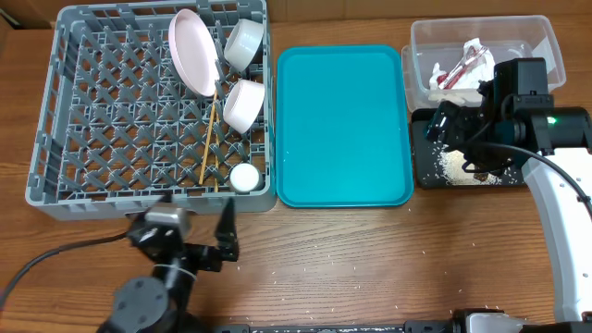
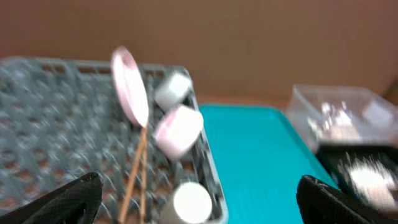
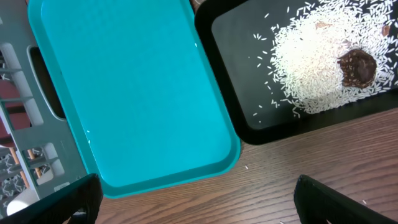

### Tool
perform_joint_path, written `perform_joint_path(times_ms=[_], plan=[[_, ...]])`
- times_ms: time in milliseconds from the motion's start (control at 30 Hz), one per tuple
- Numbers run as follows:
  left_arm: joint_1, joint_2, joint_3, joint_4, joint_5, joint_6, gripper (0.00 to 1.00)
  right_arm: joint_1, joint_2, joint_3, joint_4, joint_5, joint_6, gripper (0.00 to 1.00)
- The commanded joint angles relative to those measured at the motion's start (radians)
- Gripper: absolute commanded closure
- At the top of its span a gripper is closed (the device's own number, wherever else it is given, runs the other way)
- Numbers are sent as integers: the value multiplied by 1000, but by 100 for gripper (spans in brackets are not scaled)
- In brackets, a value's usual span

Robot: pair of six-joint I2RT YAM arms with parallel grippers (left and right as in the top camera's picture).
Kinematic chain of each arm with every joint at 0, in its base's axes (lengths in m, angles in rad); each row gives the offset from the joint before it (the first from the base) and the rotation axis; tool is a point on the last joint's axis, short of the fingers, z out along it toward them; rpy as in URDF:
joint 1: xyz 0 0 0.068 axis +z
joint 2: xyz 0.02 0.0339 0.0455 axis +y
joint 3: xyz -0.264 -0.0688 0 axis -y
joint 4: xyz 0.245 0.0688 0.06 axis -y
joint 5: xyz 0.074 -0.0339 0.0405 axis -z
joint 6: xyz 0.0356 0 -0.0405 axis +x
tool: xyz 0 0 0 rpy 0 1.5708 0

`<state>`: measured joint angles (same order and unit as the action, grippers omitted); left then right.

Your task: Sort waste into correct bins and load items into the dishwasher

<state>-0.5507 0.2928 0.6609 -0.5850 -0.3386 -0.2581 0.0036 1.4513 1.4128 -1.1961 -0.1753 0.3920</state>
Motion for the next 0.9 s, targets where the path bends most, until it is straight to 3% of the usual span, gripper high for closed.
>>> perform_joint_path(times_ms=[0,233,367,533,800,867], plan=[[-9,-7,-15,12,172,-15,0,3,-1,0,5,10,-4,0],[-9,-7,-15,-79,310,-15,0,3,-1,0,6,10,-4,0],[-9,-7,-18,-93,303,6,0,3,-1,0,5,10,-4,0],[-9,-7,-18,-125,298,130,0,3,-1,0,6,10,-3,0],[-8,-7,-42,-109,156,186,0,3,-1,0,5,10,-4,0],[42,-9,-89,-75,149,236,0,3,-1,0,6,10,-4,0]])
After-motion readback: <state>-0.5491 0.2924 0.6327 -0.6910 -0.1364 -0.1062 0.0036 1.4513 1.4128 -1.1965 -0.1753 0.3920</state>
